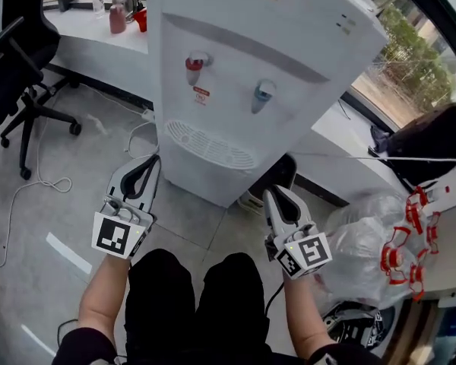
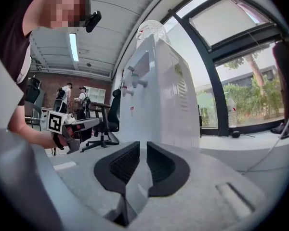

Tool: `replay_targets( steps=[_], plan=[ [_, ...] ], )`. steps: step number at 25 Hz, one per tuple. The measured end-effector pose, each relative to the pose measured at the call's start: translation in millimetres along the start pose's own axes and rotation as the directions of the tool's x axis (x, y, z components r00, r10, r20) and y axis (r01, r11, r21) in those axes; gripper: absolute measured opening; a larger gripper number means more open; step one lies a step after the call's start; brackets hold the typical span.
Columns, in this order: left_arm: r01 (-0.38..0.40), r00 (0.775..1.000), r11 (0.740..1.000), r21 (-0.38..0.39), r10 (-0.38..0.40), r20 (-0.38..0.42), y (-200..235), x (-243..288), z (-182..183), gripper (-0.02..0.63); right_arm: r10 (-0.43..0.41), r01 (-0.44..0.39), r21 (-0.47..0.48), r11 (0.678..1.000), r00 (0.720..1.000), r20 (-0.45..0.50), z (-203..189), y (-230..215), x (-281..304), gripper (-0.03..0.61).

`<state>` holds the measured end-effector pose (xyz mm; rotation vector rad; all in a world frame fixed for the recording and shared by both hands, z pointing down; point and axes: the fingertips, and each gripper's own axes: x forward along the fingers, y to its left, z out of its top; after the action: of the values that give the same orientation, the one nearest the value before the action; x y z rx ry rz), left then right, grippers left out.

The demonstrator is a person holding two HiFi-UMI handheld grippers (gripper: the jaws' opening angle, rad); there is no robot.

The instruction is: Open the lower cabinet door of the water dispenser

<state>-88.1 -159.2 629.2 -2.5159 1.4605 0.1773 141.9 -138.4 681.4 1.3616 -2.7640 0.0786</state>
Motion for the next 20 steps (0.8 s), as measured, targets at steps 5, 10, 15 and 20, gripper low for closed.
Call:
replay_targets(
  steps=[5,10,15,20],
  plan=[
    [0.008,0.999,1.0,-0.016,-0.008,-0.038,-11.1,-10.6,-4.1,0.009,0.019,-0.015,0.051,0.999,0.998,-0.064,-24.6,-1.8,3.4,0.046],
    [0.017,0.999,1.0,-0.005,-0.017,-0.034,-13.3,-18.6,-17.4,0.009,0.016,-0.013,0.054,0.998,0.998,-0.065,-45.9,-11.9,16.2,0.116],
    [0.005,0.999,1.0,-0.026,-0.006,-0.043,-14.4,-20.4,-24.6,0.009,0.014,-0.006,0.057,0.998,0.991,-0.134,-73.3,-24.5,31.6,0.249],
    [0.008,0.998,1.0,-0.015,-0.009,-0.06,-13.4,-20.5,-33.3,0.009,-0.023,0.029,0.032,0.999,0.988,-0.154,-91.1,-37.8,43.8,0.259]
  ],
)
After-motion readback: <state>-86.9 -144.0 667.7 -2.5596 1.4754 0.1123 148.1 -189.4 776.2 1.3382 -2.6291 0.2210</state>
